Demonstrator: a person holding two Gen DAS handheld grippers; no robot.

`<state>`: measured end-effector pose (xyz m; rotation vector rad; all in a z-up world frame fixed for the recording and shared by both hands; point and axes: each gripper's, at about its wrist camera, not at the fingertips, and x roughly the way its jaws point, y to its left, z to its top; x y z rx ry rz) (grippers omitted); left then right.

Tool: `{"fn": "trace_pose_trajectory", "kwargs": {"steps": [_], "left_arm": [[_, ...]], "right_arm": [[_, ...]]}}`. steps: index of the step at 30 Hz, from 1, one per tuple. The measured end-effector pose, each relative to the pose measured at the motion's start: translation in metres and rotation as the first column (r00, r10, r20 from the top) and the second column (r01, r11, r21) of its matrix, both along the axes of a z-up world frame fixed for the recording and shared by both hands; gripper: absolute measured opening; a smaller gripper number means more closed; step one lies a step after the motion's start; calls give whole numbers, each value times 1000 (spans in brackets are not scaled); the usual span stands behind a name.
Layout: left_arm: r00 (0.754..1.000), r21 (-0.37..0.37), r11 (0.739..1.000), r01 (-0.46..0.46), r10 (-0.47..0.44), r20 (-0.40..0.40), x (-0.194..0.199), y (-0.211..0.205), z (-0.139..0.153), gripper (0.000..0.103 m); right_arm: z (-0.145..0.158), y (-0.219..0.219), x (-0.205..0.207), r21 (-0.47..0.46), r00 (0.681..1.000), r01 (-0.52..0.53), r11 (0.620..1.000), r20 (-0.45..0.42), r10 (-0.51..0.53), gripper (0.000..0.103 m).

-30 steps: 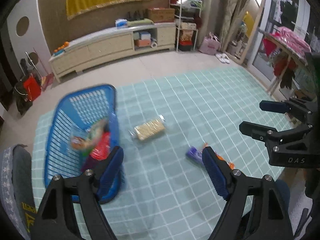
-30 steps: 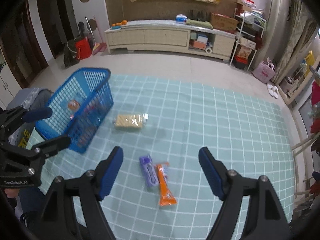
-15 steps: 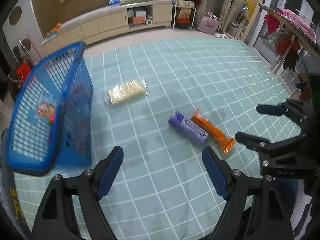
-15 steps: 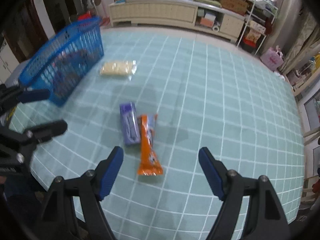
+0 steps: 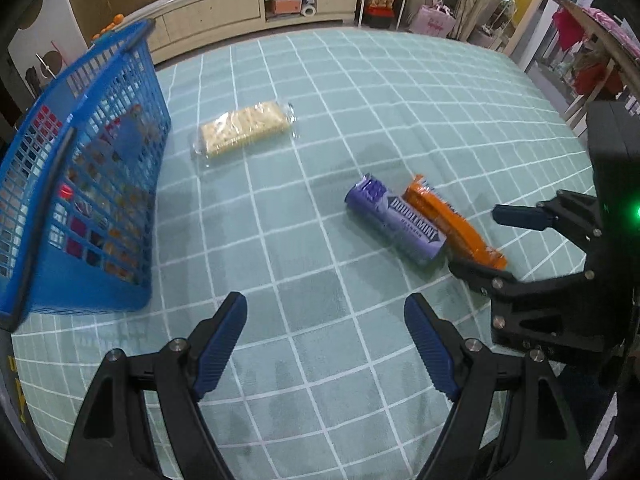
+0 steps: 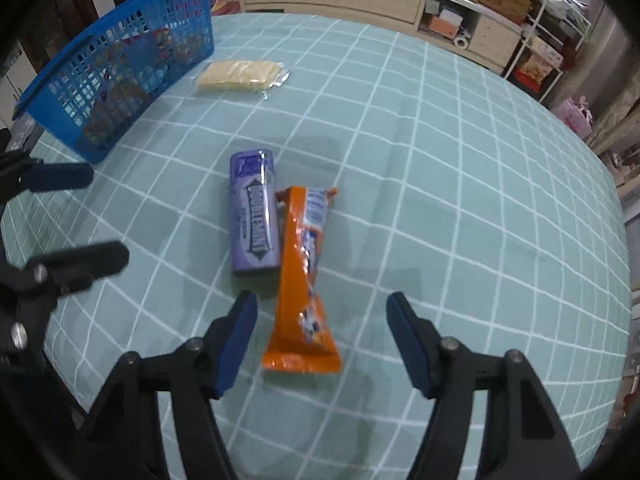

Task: Organize snacks
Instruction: 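Move the right tool to the orange snack bar and grasp it, then grasp the purple Doublemint pack with the left tool while the right tool holds the orange bar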

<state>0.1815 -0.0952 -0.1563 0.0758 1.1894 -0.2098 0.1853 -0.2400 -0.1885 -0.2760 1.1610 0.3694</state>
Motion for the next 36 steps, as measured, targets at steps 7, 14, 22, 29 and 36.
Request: {"fn": "trace_pose_trajectory", "kwargs": {"steps": [7,14,22,29,36], "left_arm": [[1000,3,1000,-21,21,-18,6,-7,-6,79],[993,-85,993,-80,71,-95,27,-17,-11,79],[981,-63,986,-152,143,-129,62,-38,-21,79],[978,0,988,-151,150,-148,82,-55,-36,79],[981,39,992,-120,125,-151,85,-70,-44,79]], "right_arm": [[-1,-5,7,28,1000,19,999,5,-19,24],[10,-24,9,67,997,73,995,25,-75,21],[18,-39,21,100,994,100,990,33,-104,21],[13,-49,31,126,993,110,986,29,-114,21],[4,-58,31,167,989,142,976,2,-145,21]]}}
